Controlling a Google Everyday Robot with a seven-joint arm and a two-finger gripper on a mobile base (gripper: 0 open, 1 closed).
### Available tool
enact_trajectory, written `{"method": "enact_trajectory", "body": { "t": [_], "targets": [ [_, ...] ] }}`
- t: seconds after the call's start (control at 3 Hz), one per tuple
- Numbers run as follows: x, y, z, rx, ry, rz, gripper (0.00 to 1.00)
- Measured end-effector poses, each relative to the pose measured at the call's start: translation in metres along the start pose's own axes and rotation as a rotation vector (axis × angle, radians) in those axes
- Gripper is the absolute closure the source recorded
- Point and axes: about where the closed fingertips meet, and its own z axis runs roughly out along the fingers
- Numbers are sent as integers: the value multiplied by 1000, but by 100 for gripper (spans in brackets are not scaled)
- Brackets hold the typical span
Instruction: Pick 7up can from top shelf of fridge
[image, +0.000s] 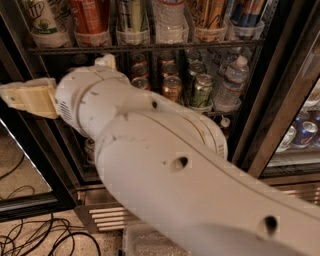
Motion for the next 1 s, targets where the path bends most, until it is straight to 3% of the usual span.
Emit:
{"method": "enact_trajectory", "body": {
  "t": [0.33,1.0],
  "targets": [
    [41,-29,-8,137,-6,61,0],
    [33,-38,0,150,-42,30,0]
  ]
}}
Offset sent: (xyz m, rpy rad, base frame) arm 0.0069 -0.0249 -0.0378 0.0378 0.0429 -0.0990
